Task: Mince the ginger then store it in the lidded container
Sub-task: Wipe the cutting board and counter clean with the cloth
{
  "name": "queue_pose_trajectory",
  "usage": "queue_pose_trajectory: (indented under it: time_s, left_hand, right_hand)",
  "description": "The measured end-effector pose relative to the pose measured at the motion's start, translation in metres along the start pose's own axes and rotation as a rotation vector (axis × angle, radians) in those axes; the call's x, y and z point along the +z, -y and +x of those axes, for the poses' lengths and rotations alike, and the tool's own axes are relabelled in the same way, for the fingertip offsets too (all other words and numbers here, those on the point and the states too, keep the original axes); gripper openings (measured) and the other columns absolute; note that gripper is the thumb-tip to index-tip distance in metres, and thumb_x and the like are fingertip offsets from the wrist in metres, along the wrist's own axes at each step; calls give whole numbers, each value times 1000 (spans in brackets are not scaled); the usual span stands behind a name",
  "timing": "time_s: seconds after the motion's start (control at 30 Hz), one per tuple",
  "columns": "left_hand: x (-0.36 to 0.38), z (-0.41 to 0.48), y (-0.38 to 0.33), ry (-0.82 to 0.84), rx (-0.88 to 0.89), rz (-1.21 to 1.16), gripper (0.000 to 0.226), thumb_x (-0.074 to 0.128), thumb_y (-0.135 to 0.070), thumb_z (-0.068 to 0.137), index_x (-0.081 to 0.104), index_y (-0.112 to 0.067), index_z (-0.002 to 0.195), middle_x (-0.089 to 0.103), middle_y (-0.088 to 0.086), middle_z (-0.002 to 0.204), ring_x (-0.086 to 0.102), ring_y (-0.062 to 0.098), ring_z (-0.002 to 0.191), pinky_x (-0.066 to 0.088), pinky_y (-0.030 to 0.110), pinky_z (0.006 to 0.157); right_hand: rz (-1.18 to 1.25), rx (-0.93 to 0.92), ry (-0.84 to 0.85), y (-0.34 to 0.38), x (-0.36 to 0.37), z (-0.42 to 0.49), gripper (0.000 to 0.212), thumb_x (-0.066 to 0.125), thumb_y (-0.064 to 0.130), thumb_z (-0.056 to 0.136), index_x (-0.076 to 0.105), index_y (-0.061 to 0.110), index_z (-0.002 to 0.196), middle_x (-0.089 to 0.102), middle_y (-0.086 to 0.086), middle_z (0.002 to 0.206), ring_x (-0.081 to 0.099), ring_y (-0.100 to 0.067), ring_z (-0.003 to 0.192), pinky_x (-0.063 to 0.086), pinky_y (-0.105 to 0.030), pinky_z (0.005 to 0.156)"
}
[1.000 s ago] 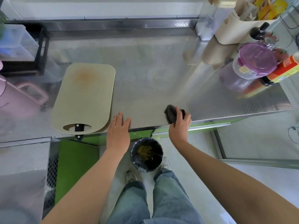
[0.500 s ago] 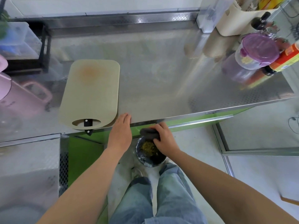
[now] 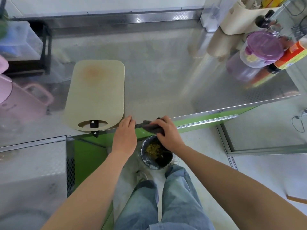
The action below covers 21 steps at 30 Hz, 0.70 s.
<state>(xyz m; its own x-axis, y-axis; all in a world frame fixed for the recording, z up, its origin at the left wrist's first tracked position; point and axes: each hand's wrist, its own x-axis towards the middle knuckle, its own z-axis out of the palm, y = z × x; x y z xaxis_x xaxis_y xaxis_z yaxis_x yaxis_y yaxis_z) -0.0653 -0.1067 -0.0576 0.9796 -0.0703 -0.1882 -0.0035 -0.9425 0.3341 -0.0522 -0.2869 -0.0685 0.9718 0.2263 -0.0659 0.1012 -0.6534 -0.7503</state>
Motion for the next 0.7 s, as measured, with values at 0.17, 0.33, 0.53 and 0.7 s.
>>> queue_pose_trajectory:
  time_s: [0.17, 0.33, 0.53, 0.7]
  left_hand:
    - [-1, -3, 3, 14, 13, -14, 55, 35, 1, 96, 25, -7, 150, 18, 7, 159, 15, 20, 145, 12, 27, 118]
    - [-2, 0, 4, 13, 1, -95, 51, 35, 2, 95, 35, -9, 145, 30, 6, 154, 24, 19, 141, 21, 28, 114]
    - [-9, -7, -3, -29, -227, -383, 26, 39, -21, 100, 59, -16, 116, 67, 3, 108, 61, 20, 93, 48, 34, 80]
    - [-14, -23, -31, 466, -694, -1206, 39, 52, -46, 95, 62, -10, 105, 70, 12, 101, 66, 26, 93, 52, 37, 82]
  right_hand:
    - [-66, 226, -306, 2, -5, 23, 54, 50, -11, 79, 56, 13, 127, 46, -12, 115, 44, -25, 106, 39, -28, 92]
    - [68, 171, 187, 8, 3, 11, 47, 56, -2, 78, 62, 18, 120, 55, -5, 109, 53, -19, 99, 41, -22, 83]
    - [658, 540, 152, 20, -18, 8, 42, 49, -8, 77, 59, 11, 112, 60, -5, 89, 56, -17, 81, 49, -24, 70]
    - [763, 622, 384, 21, -28, -6, 48, 57, 3, 67, 60, 20, 111, 62, -11, 104, 58, -26, 94, 50, -41, 89]
